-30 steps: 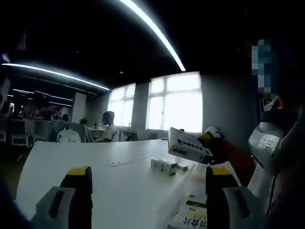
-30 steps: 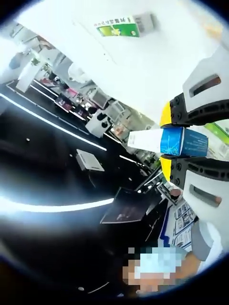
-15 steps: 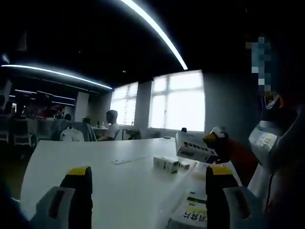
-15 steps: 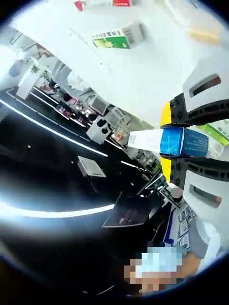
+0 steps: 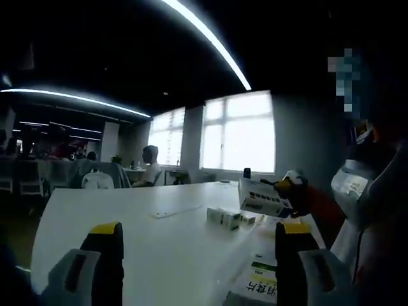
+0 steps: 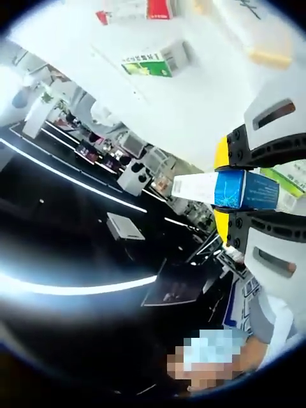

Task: Arrange the small medicine boxes into an aligned row inside the storage area until every box is upright, visible, and separated from the surrounding clutter.

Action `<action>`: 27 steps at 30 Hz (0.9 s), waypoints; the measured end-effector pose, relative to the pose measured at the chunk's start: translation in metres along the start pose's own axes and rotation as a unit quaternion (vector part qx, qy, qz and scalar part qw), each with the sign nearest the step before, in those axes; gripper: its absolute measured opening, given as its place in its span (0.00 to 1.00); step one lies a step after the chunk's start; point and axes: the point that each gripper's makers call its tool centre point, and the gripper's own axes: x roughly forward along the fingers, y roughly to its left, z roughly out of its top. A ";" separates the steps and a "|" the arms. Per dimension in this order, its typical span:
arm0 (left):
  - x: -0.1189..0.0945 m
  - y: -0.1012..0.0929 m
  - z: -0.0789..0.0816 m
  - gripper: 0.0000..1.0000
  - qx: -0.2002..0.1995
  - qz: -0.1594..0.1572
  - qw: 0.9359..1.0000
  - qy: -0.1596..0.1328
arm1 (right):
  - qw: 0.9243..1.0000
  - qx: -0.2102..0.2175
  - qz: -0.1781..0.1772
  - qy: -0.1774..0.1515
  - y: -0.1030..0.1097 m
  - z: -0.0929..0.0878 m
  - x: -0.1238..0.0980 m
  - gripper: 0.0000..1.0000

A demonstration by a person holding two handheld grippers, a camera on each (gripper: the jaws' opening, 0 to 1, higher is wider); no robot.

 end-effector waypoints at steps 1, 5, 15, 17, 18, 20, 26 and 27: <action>0.001 0.000 -0.001 0.99 0.000 0.000 1.000 0.001 | 1.000 0.001 0.000 0.000 -0.001 0.000 0.000 0.20; 0.007 0.000 -0.006 0.99 -0.003 -0.001 1.000 0.010 | 1.000 0.007 -0.003 0.002 -0.005 0.000 -0.002 0.20; 0.010 -0.006 -0.005 0.99 0.001 -0.013 1.000 0.015 | 1.000 0.008 -0.005 -0.001 -0.002 -0.004 -0.006 0.20; 0.009 -0.008 -0.007 0.99 0.003 -0.015 1.000 0.019 | 1.000 0.010 -0.007 -0.002 -0.002 -0.006 -0.007 0.20; 0.009 -0.008 -0.009 0.99 0.003 -0.016 1.000 0.021 | 1.000 0.011 -0.008 -0.001 -0.002 -0.007 -0.008 0.20; 0.009 -0.010 -0.012 0.99 0.004 -0.017 1.000 0.026 | 1.000 0.012 -0.012 -0.001 -0.002 -0.009 -0.009 0.20; 0.005 -0.011 -0.014 0.99 0.008 -0.020 0.999 0.030 | 1.000 0.013 -0.018 0.000 -0.001 -0.011 -0.011 0.20; 0.005 -0.011 -0.014 0.99 0.008 -0.020 0.999 0.030 | 1.000 0.013 -0.019 0.000 -0.001 -0.011 -0.011 0.20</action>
